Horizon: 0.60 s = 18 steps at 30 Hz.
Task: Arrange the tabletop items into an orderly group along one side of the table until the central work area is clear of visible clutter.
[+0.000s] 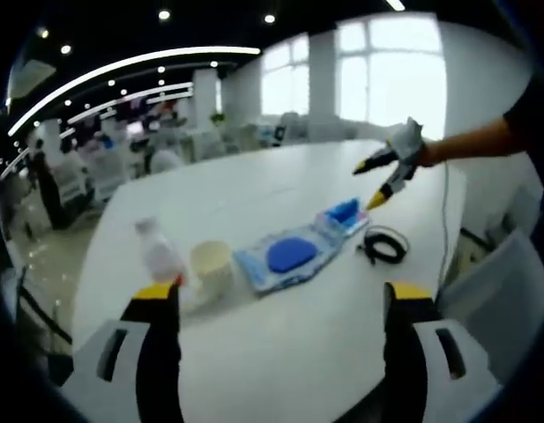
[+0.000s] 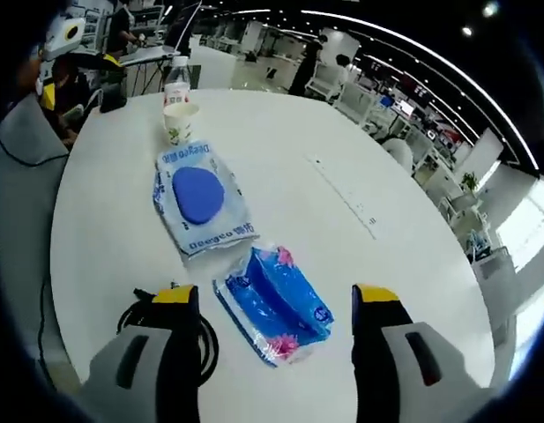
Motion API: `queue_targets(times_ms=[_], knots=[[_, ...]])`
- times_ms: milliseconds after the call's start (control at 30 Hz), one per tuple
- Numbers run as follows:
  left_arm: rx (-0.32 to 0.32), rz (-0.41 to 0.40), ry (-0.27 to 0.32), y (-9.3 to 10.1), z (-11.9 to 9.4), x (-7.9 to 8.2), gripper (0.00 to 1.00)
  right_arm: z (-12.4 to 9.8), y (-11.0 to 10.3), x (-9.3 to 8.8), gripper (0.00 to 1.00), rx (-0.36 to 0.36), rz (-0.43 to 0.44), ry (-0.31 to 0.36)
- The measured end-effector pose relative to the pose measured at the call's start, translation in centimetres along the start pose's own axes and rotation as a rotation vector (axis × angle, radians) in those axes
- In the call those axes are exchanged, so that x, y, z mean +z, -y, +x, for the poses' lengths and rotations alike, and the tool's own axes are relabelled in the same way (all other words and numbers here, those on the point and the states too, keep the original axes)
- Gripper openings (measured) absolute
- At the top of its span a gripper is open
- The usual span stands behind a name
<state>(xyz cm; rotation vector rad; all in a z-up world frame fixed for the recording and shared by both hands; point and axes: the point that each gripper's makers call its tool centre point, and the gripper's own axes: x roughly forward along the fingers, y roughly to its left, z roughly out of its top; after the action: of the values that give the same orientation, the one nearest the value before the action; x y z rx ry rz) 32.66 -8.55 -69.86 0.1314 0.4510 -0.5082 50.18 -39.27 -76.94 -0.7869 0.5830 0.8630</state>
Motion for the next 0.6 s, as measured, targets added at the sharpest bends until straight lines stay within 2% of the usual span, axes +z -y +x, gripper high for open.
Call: queue_targets(times_ms=[133, 233, 333, 433, 600], knots=[[-0.001, 0.007, 0.005, 0.3, -1.3, -0.5, 0.97, 0.4, 0.9, -1.0, 0.69, -0.001, -0.083, -0.057], [-0.001, 0.002, 0.046, 0.3, -1.9, -0.3, 0.99, 0.7, 1.3, -1.6, 0.67, 0.007, -0.128, -0.078], [-0.002, -0.016, 0.049, 0.2, -2.7, -0.8, 1.0, 1.0, 1.7, -2.0, 0.67, 0.006, -0.182, -0.1], [-0.008, -0.008, 0.035, 0.2, -3.2, -1.4, 1.0, 1.4, 1.8, -1.9, 0.6, 0.025, -0.231, -0.096], [-0.02, 0.003, 0.008, 0.4, -3.7, -2.4, 1.0, 2.4, 2.0, -2.2, 0.6, 0.041, -0.266, -0.115]])
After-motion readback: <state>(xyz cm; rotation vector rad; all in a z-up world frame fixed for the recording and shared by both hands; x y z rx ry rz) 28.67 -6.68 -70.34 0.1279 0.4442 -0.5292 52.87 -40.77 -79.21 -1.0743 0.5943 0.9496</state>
